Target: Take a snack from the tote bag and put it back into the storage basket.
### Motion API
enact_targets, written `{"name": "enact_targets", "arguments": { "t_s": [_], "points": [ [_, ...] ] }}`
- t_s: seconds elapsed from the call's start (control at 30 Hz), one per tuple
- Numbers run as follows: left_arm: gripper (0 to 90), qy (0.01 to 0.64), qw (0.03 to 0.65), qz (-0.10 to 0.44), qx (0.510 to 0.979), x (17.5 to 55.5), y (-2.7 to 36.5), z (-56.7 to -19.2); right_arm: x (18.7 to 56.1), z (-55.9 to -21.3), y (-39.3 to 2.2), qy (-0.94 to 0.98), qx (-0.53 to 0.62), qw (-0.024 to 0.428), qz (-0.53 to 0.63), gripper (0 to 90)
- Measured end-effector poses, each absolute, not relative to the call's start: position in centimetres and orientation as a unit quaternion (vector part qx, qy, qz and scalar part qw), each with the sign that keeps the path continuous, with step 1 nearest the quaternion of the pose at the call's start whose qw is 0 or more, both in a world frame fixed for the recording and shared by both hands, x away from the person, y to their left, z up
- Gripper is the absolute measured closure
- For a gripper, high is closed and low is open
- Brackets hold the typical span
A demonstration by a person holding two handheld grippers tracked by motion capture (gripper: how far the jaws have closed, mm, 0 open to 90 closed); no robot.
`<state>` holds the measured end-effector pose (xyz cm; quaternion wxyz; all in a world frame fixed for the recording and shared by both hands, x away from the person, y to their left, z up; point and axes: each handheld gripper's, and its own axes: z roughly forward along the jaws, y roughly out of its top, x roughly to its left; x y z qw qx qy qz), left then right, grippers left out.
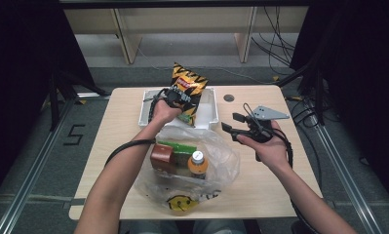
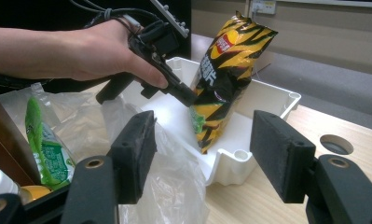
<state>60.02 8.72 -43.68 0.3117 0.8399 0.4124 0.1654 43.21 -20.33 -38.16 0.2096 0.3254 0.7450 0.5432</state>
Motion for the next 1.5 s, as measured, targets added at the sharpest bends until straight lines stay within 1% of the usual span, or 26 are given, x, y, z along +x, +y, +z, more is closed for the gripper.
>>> {"name": "enact_targets", "arguments": {
  "t_s": [0.1,0.13,0.17,0.23,0.3,0.37,0.4,0.43,1.0,1.07,1.13,1.3,1.33,1.37,1.5],
  "points": [
    [89.3,0.410,0.309,0.166,0.842,60.1,8.5,-43.6,43.2,-38.3,-20.3,0.742,0.329,0.213,0.543,41.0],
    [89.2,0.409,0.308,0.166,0.843,60.2,8.5,-43.6,43.2,-38.4,-20.2,0.739,0.335,0.210,0.545,41.0],
    [89.3,0.408,0.308,0.166,0.843,60.2,8.3,-43.6,43.2,-38.3,-20.2,0.744,0.333,0.198,0.544,41.0],
    [89.2,0.408,0.308,0.165,0.844,60.3,8.2,-43.6,43.2,-38.4,-20.2,0.745,0.330,0.211,0.540,41.0],
    [89.2,0.404,0.302,0.175,0.845,60.4,8.1,-43.5,43.1,-38.4,-20.2,0.745,0.334,0.207,0.539,41.0],
    [89.2,0.405,0.304,0.171,0.845,60.4,7.9,-43.6,43.1,-38.5,-20.1,0.743,0.338,0.205,0.540,41.0],
    [89.1,0.406,0.309,0.165,0.844,60.4,7.8,-43.6,43.2,-38.6,-20.1,0.740,0.335,0.212,0.544,41.0],
    [89.1,0.408,0.309,0.163,0.844,60.4,7.7,-43.7,43.2,-38.6,-20.1,0.743,0.333,0.206,0.543,41.0],
    [87.9,0.398,0.306,0.166,0.849,61.1,6.5,-43.4,43.5,-38.7,-20.5,0.747,0.333,0.212,0.535,41.1],
    [87.9,0.396,0.306,0.166,0.849,61.2,6.3,-43.4,43.5,-38.8,-20.5,0.745,0.336,0.210,0.537,41.1],
    [87.9,0.396,0.306,0.166,0.849,61.3,6.2,-43.4,43.4,-38.7,-20.5,0.746,0.340,0.199,0.536,41.1],
    [87.0,0.395,0.306,0.164,0.850,61.3,6.1,-43.3,43.5,-38.8,-20.5,0.741,0.341,0.211,0.539,41.0],
    [86.9,0.395,0.308,0.166,0.850,61.3,6.0,-43.3,43.4,-38.8,-20.4,0.739,0.347,0.204,0.540,41.1],
    [86.8,0.395,0.308,0.166,0.850,61.3,6.0,-43.3,43.4,-38.9,-20.5,0.738,0.343,0.211,0.541,41.1],
    [87.2,0.389,0.301,0.143,0.859,60.9,6.2,-43.3,43.5,-38.8,-20.5,0.740,0.341,0.211,0.540,41.0]
  ]
}}
